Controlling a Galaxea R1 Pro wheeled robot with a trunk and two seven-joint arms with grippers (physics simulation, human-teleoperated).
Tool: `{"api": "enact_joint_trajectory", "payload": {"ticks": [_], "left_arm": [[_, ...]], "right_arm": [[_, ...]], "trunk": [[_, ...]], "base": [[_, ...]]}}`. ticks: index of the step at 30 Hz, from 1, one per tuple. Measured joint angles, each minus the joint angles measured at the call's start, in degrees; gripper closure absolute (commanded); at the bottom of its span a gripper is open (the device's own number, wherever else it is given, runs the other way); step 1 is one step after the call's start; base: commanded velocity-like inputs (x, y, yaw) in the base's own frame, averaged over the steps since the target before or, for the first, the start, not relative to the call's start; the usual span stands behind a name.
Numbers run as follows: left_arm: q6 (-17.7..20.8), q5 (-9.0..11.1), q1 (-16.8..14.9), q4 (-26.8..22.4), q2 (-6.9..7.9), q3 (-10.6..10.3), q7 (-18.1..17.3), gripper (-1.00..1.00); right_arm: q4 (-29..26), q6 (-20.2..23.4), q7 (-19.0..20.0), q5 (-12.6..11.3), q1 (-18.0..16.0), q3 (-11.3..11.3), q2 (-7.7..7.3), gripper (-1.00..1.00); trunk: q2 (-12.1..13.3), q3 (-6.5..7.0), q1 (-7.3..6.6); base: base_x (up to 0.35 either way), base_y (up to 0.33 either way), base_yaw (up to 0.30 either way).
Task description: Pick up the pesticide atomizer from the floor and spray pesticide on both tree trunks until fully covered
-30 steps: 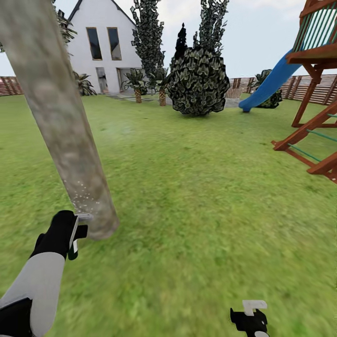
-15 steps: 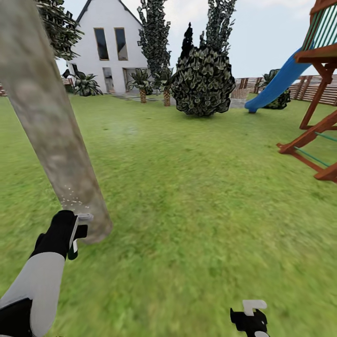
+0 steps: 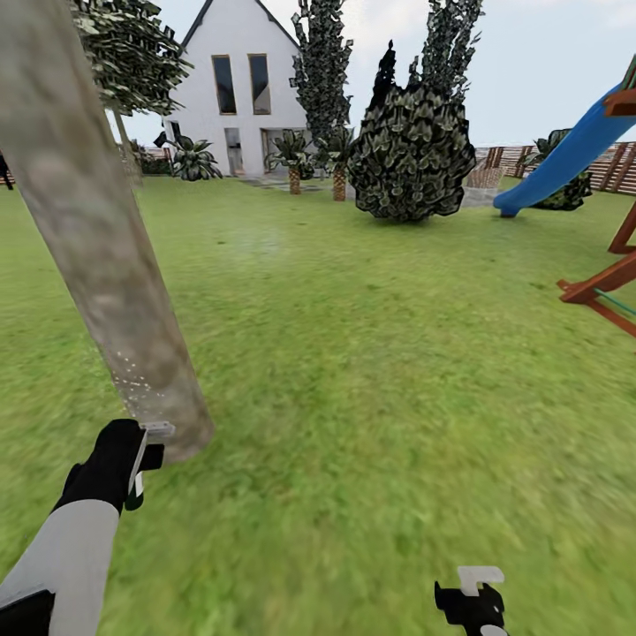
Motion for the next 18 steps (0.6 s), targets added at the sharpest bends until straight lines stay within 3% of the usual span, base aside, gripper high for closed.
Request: {"api": "enact_joint_trajectory", "payload": {"ticks": [3,8,14,18], "left_arm": [[-0.01,-0.03,-0.03,-0.22,-0.08,0.01,0.06,1.00],[0.43,0.04,-0.69,-0.85,-0.15,0.01,0.01,1.00],[0.67,0.03,-2.21,-0.84,-0.26,-0.01,0.07,1.00],[0.91,0.05,-4.39,-0.77,-0.37,0.01,0.08,1.00]], "right_arm": [[0.00,0.00,-0.02,0.00,0.00,-0.01,0.00,-1.00],[0.01,-0.01,-0.02,0.00,-0.01,0.00,0.00,-1.00],[0.02,-0.02,-0.01,0.00,-0.02,0.01,0.01,-1.00],[0.02,-0.02,-0.01,0.00,-0.02,0.06,0.01,-1.00]], "trunk": [[0.00,0.00,0.01],[0.00,0.00,0.04],[0.00,0.00,0.02],[0.00,0.00,0.01]], "base": [[0.150,-0.232,0.000],[-0.081,-0.269,0.045],[-0.068,-0.270,0.247],[0.140,-0.239,0.274]]}}
